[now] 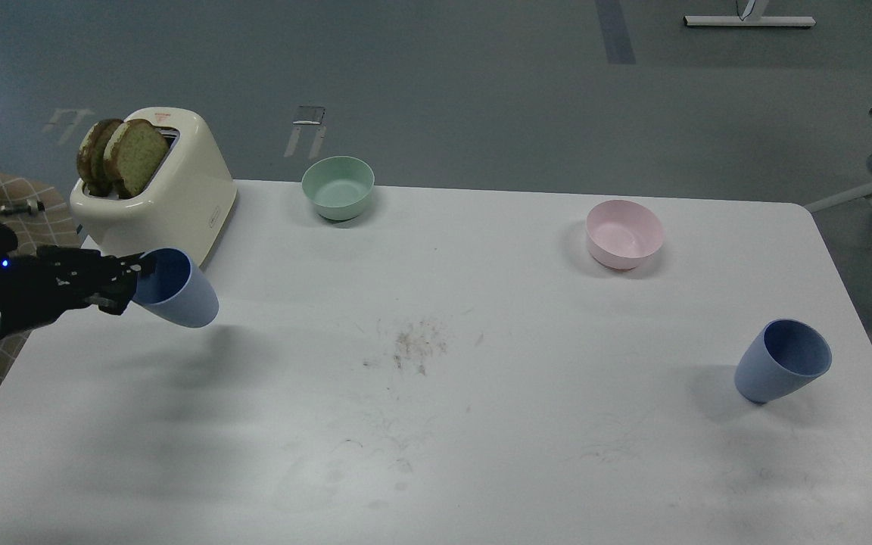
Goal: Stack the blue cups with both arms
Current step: 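Carry the blue cup with the left gripper to the table center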
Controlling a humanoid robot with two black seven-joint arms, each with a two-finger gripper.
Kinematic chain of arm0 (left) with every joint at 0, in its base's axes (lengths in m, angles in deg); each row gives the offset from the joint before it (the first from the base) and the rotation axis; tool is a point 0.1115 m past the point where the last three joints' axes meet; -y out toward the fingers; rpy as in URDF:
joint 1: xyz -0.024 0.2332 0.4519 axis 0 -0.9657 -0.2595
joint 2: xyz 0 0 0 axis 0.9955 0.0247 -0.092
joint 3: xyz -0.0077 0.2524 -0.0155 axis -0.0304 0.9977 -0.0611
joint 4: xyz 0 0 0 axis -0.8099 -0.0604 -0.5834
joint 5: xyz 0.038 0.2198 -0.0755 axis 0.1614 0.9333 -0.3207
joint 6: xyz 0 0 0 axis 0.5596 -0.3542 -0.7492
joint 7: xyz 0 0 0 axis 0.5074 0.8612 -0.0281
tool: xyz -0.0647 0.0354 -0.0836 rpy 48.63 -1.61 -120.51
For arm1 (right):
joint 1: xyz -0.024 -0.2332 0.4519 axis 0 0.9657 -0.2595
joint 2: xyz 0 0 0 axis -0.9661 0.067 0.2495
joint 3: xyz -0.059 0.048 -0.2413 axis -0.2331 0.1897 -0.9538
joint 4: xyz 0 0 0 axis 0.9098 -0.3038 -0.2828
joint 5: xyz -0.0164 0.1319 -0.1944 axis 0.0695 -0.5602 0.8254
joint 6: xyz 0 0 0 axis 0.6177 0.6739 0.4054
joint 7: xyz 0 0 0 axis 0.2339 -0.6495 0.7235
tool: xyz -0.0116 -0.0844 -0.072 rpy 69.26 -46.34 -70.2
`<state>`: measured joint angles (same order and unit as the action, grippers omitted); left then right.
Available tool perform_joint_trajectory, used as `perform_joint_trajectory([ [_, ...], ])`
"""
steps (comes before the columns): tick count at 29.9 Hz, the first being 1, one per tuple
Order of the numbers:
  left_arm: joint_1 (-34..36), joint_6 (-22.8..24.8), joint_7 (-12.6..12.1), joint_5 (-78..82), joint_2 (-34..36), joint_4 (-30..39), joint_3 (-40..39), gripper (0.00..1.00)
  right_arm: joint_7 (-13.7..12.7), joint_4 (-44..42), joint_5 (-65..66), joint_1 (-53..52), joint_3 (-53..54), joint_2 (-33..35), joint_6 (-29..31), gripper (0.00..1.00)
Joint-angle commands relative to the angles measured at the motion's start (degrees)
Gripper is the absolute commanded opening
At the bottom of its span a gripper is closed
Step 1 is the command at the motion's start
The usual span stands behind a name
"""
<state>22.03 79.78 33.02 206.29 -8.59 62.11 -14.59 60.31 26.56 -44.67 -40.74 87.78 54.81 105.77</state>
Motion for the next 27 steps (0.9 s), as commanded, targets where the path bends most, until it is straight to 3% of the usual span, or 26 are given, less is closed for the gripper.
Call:
perform_joint_trajectory([
  [1, 7.9, 6.1, -0.4, 0.2, -3.5, 3.8, 3.2, 0.0, 0.3, 0.1, 0.0, 1.0, 0.2, 0.1, 0.0, 1.0],
  [3, 15.9, 8.2, -2.0, 2.7, -9.5, 4.0, 9.1, 0.0, 0.6, 0.0, 0.0, 2.1, 0.7, 0.6, 0.0, 1.0],
  [11, 33.9, 9.8, -5.3, 5.5, -24.0, -1.1, 27.5, 0.0, 0.7, 0.1, 0.0, 3.5, 2.3, 0.7, 0.0, 1.0],
  [18, 37.3, 10.1, -5.3, 8.4, -33.3, -8.5, 36.7, 0.0, 0.8, 0.1, 0.0, 4.1, 2.3, 0.7, 0.0, 1.0],
  [27, 37.1, 10.1, -5.4, 8.4, -37.6, -12.2, 37.5, 0.0, 0.8, 0.1, 0.0, 5.5, 3.5, 0.7, 0.0, 1.0],
])
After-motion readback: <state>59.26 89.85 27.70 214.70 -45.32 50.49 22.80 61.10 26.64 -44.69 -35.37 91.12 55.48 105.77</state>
